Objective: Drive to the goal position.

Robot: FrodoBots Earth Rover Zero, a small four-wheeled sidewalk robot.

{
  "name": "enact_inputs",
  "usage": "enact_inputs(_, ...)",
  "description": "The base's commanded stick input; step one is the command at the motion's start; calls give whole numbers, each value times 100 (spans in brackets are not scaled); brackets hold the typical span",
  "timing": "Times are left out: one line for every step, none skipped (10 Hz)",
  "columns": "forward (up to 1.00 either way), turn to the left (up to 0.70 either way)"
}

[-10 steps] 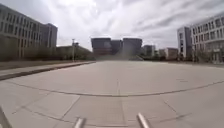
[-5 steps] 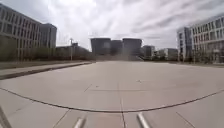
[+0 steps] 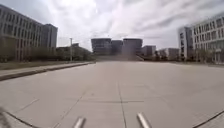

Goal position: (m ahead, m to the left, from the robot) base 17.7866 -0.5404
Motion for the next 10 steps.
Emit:
enact_inputs(100,0)
enact_inputs(100,0)
enact_inputs(100,0)
enact_inputs(100,0)
enact_inputs(100,0)
enact_inputs(100,0)
enact_inputs(100,0)
enact_inputs(100,0)
enact_inputs(100,0)
enact_inputs(100,0)
